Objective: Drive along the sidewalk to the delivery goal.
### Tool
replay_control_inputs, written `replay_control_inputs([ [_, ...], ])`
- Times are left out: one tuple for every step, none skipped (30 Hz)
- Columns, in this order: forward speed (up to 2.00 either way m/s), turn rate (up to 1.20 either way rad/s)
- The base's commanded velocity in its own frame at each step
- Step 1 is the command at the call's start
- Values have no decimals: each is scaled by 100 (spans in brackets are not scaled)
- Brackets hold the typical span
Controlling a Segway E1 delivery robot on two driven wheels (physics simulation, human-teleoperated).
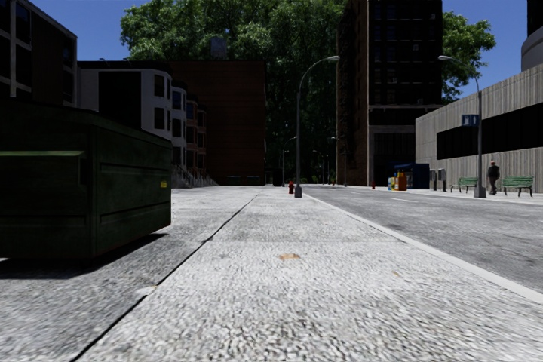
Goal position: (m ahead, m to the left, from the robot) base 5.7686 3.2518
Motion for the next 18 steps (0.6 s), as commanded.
replay_control_inputs([
  [200, 0],
  [200, 0],
  [200, 0],
  [200, 0],
  [200, 0],
  [200, 0],
  [200, 0],
  [200, 0],
  [200, 0],
  [200, 0],
  [200, 0],
  [200, 0],
  [200, 0],
  [200, 0],
  [200, 0],
  [200, 0],
  [200, 0],
  [200, 0],
])
